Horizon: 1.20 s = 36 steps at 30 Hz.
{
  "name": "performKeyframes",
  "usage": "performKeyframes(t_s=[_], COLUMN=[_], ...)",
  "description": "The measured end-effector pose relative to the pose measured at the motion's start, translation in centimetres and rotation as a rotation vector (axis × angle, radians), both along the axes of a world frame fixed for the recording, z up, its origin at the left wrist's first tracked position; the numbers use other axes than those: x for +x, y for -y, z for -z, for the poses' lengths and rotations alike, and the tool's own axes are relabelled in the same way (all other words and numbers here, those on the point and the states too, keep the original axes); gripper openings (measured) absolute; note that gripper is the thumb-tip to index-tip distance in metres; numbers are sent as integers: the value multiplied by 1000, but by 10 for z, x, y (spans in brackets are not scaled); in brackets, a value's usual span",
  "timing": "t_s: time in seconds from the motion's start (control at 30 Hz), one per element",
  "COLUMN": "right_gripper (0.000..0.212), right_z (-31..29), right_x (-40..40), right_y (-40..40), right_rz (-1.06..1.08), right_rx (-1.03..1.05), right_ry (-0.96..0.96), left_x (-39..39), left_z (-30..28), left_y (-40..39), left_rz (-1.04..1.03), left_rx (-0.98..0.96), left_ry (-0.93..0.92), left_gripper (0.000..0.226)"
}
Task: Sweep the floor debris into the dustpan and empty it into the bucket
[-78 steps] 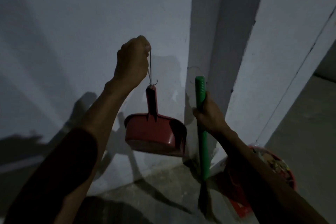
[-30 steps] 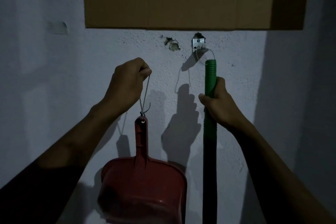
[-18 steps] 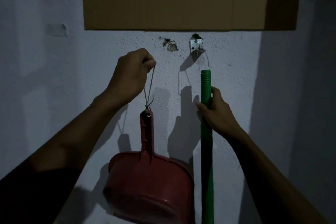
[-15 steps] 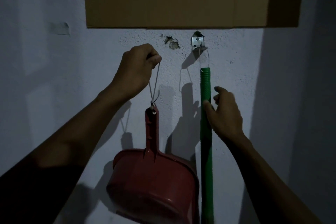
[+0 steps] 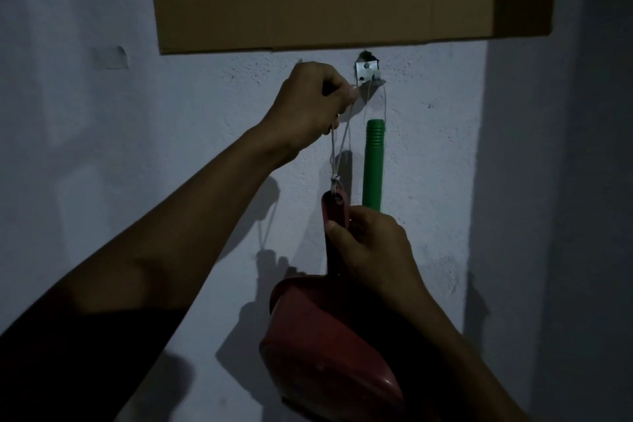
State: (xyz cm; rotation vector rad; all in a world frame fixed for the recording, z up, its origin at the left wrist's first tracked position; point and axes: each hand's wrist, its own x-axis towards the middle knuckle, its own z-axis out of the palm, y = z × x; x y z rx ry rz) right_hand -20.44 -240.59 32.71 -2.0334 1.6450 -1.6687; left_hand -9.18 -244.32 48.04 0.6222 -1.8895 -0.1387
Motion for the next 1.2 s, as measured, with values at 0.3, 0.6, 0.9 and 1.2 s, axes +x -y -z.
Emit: performKeyframes(t_s=[0.3, 0.6, 0.9, 1.2], right_gripper=[26, 25, 25, 21], right_z=[-35, -68, -61, -42], right_x=[-47, -81, -95, -96], right_y=[14, 41, 60, 61], right_rz=[138, 148, 134, 69], right_rx=[16, 60, 77, 68], right_ry=[-21, 24, 17, 51], left_x=[-36, -65, -69, -63], left_z=[-37, -68, -67, -46], left_y=[19, 56, 71, 69], left_rz=[54, -34, -87, -156], left_rx=[69, 71, 186, 126], left_ry=[-22, 43, 25, -17], left_gripper=[16, 21, 16, 19])
